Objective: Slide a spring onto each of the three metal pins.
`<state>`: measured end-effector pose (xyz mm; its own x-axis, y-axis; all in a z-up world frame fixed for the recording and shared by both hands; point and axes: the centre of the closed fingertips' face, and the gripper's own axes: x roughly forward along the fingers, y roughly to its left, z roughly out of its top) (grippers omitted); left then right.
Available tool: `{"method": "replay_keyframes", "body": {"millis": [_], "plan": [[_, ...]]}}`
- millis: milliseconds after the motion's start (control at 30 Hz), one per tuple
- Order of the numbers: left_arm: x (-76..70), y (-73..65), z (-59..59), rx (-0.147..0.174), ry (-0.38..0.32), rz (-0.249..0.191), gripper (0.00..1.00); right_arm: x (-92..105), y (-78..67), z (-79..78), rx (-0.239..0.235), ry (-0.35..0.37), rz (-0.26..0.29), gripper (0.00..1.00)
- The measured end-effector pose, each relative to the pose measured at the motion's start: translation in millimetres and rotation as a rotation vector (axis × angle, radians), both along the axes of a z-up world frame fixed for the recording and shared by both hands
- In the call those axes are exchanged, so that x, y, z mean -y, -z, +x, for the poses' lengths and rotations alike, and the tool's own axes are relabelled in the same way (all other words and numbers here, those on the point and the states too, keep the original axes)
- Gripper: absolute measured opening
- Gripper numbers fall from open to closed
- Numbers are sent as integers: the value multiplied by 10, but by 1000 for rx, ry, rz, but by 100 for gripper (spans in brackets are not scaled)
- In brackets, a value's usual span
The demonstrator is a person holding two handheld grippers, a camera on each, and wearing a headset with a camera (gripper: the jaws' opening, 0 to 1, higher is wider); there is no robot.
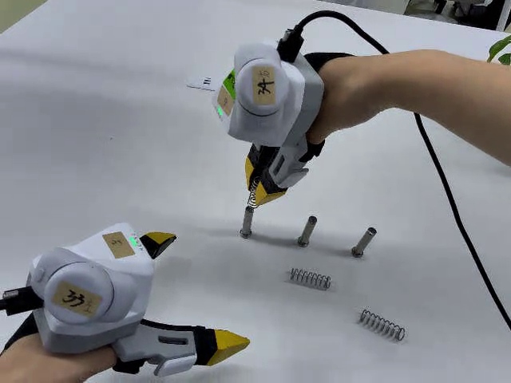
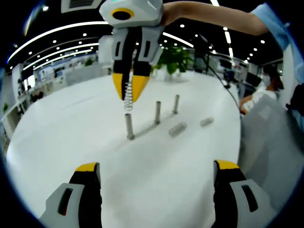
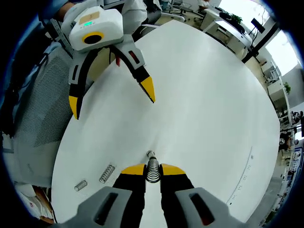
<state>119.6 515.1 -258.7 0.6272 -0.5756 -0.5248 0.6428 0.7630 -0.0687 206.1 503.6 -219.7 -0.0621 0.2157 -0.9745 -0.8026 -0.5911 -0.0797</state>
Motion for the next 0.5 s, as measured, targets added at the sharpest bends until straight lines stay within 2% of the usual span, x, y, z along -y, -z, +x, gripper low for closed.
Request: {"method": "replay_keyframes", "body": {"millis": [100,500], "plan": [[-11,12,-14,-2,-4,-1,100,-15,46,14,-3,-5,-5,12],[-23,58,-51,-17,-7,-6,100,-15,60,-5,-7,-10,-14,12]]}}
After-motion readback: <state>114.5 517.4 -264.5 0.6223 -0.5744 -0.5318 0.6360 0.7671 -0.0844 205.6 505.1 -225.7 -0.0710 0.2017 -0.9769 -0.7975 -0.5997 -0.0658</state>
